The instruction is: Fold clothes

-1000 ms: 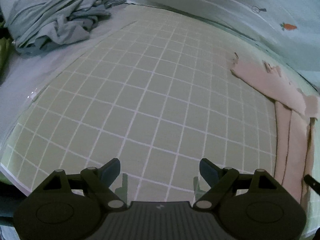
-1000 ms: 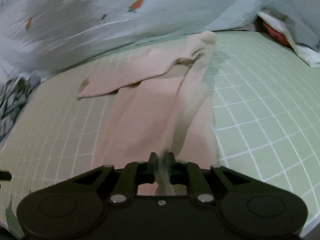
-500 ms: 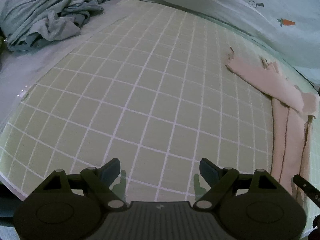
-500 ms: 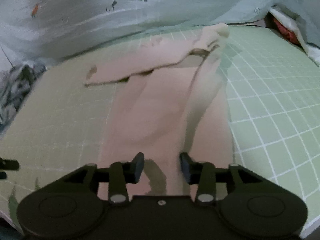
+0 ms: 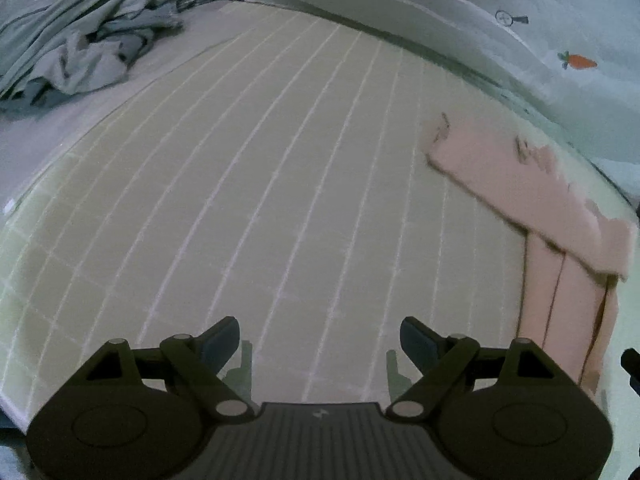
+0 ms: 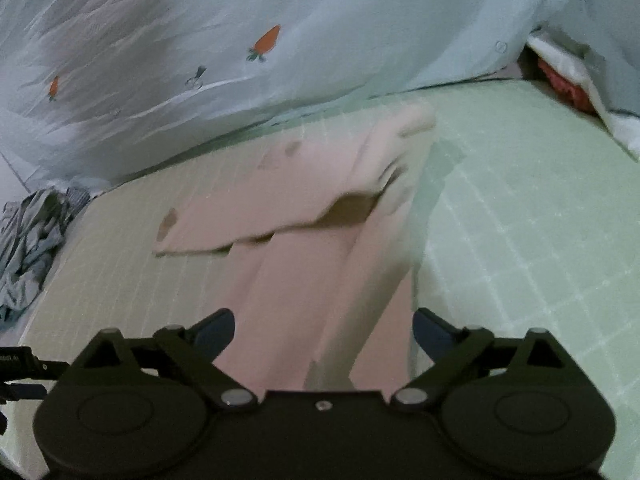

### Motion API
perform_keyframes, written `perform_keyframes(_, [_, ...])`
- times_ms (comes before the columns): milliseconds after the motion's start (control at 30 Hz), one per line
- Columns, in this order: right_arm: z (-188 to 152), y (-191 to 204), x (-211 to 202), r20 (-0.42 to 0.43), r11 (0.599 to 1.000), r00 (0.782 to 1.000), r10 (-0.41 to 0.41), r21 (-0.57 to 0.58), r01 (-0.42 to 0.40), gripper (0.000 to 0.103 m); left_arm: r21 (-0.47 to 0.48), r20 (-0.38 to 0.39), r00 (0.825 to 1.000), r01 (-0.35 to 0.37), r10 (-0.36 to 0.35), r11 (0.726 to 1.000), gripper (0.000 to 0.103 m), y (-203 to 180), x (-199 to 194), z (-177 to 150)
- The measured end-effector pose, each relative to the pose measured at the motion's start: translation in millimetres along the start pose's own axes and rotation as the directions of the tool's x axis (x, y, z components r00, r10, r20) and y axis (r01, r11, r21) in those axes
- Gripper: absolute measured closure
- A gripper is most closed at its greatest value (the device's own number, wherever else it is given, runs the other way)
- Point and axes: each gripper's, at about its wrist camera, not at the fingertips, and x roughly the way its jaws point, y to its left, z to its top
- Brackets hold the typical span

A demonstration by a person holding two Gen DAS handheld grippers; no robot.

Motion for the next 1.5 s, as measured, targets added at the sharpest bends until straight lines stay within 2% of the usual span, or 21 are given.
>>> perform_keyframes(133, [29,-19,12,0.031,0.999,0.999,-0.031,0.036,0.03,0.006,0.026,0.018,1.0,0.008,-0.009,1.0,0.015,-21,15,27])
perform_keyframes(333, [82,-45,55,0.066,0.988,0.995,-0.08,0.139,0.07,0.006,0.093,0.04,0.998,0.039,-0.043,0.995,0.015,-58,50,81])
perform_keyframes(433, [105,-51,78,0.063,0.983,0.994,-0.094,0.163,0.083,0.011,0.118,0.033,0.998,0.055,-0.059,0.991,0.015,-74,71,107])
perform_keyframes(533, [123,-52,101,0.038,0.982,0.993,-0.109,0.161,0.102,0.024,0.144,0.025,0.997,0.069,-0.073,0.987,0.017,-90,91,131])
perform_keyframes(567, [129,-53,109,0.03,0.981,0.993,-0.114,0.16,0.108,0.032,0.153,0.022,0.997,0.072,-0.076,0.986,0.018,-94,97,137])
perform_keyframes(600, [135,-54,116,0.022,0.981,0.993,-0.119,0.16,0.114,0.047,0.162,0.019,0.997,0.075,-0.079,0.984,0.021,-99,103,142])
perform_keyframes(667, [147,-55,131,0.006,0.979,0.992,-0.129,0.158,0.126,0.065,0.18,0.011,0.997,0.078,-0.082,0.98,0.03,-106,113,149])
perform_keyframes(767, [155,-58,143,-0.002,0.983,0.993,-0.121,0.137,0.121,0.096,0.223,0.011,0.995,0.089,-0.094,0.971,0.051,-114,122,154])
perform_keyframes(800, [157,-57,144,0.002,0.985,0.992,-0.126,0.12,0.125,0.097,0.237,0.012,0.995,0.092,-0.098,0.967,0.066,-115,125,154])
perform_keyframes(833, [159,-56,145,0.009,0.986,0.992,-0.127,0.106,0.125,0.097,0.239,0.009,0.995,0.097,-0.103,0.966,0.091,-116,127,154])
perform_keyframes(867, [161,-56,144,0.02,0.988,0.992,-0.122,0.095,0.12,0.097,0.239,0.005,0.994,0.104,-0.108,0.965,0.101,-116,130,155])
perform_keyframes(1000, [169,-59,137,0.065,0.99,0.993,-0.095,0.112,0.087,0.097,0.235,0.022,0.992,0.117,-0.126,0.965,0.102,-115,133,155])
perform_keyframes(1133, [178,-58,129,0.109,0.99,0.992,-0.07,0.131,0.056,0.098,0.212,0.11,0.985,0.109,-0.135,0.971,0.102,-108,107,161])
perform_keyframes(1200, [182,-54,124,0.127,0.992,0.991,-0.051,0.125,0.035,0.098,0.191,0.185,0.972,0.107,-0.142,0.976,0.102,-101,81,167])
perform_keyframes(1267, [186,-46,120,0.146,0.995,0.989,-0.033,0.1,0.018,0.098,0.163,0.267,0.952,0.107,-0.148,0.981,0.102,-93,54,174])
perform_keyframes(1400, [188,-29,134,0.144,0.998,0.99,0.002,0.068,-0.012,0.096,0.094,0.361,0.927,0.075,-0.104,0.993,0.102,-75,31,180])
perform_keyframes(1433, [188,-25,140,0.139,0.998,0.99,0.009,0.063,-0.018,0.093,0.084,0.361,0.93,0.049,-0.077,0.995,0.102,-72,35,181])
perform_keyframes(1500, [186,-24,150,0.121,0.997,0.993,-0.001,0.073,-0.008,0.061,0.058,0.322,0.946,0.009,-0.027,0.998,0.102,-67,53,181])
